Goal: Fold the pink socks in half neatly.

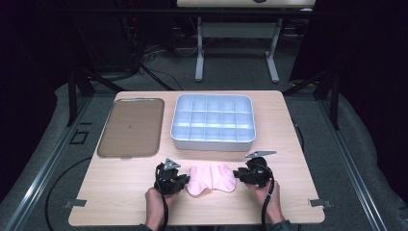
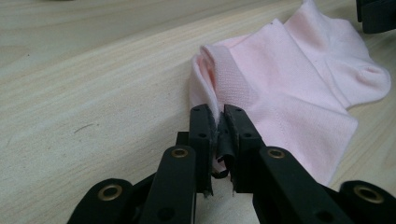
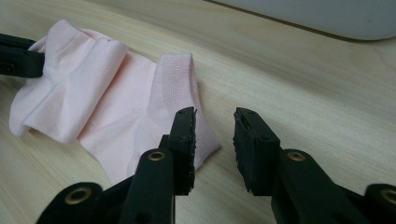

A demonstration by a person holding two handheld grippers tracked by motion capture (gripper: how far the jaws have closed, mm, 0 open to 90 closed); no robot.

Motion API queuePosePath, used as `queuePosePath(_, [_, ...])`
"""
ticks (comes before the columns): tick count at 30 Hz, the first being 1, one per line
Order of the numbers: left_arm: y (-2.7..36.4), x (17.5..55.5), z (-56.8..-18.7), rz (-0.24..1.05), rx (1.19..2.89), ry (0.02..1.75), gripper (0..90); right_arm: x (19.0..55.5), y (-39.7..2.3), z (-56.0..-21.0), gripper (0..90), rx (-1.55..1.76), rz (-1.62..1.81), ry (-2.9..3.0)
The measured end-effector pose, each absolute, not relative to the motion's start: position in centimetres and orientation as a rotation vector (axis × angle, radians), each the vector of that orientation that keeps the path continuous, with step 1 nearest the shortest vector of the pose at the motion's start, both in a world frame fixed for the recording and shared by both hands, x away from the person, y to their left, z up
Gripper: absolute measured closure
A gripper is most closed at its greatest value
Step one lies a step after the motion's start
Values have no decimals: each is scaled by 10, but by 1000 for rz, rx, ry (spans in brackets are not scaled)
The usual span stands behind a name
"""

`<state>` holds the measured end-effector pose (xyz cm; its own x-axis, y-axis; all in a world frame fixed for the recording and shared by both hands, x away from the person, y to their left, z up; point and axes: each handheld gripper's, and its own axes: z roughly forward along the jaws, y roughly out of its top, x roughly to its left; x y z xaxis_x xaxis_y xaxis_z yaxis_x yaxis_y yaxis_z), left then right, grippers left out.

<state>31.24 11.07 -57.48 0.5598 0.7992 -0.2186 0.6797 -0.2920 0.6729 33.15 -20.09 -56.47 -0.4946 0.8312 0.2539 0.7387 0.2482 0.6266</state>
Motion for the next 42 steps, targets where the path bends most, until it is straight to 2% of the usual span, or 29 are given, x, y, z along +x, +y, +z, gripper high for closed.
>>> queuePosePath(5, [110, 312, -575, 213, 2048, 1189, 819, 336, -194, -569, 667, 1478, 1001, 2422])
queuePosePath(7, [110, 311, -575, 214, 2040, 1190, 819, 336, -192, -568, 710, 1476, 986, 2419])
queuePosePath(10, [109, 311, -575, 220, 2038, 1196, 822, 334, -191, -570, 835, 1476, 1016, 2440])
queuePosePath(12, [109, 312, -574, 211, 2038, 1207, 829, 334, -195, -572, 854, 1505, 1062, 2444])
queuePosePath(20, [102, 312, -574, 209, 2031, 1204, 830, 325, -205, -549, 861, 1506, 1195, 2398])
queuePosePath(29, [100, 312, -574, 201, 2021, 1205, 829, 319, -184, -515, 863, 1381, 1283, 2456])
queuePosePath(38, [99, 313, -574, 191, 2013, 1205, 830, 325, -138, -513, 864, 1250, 1249, 2560])
queuePosePath(42, [97, 314, -573, 188, 2019, 1204, 825, 332, -109, -531, 857, 1171, 1174, 2637])
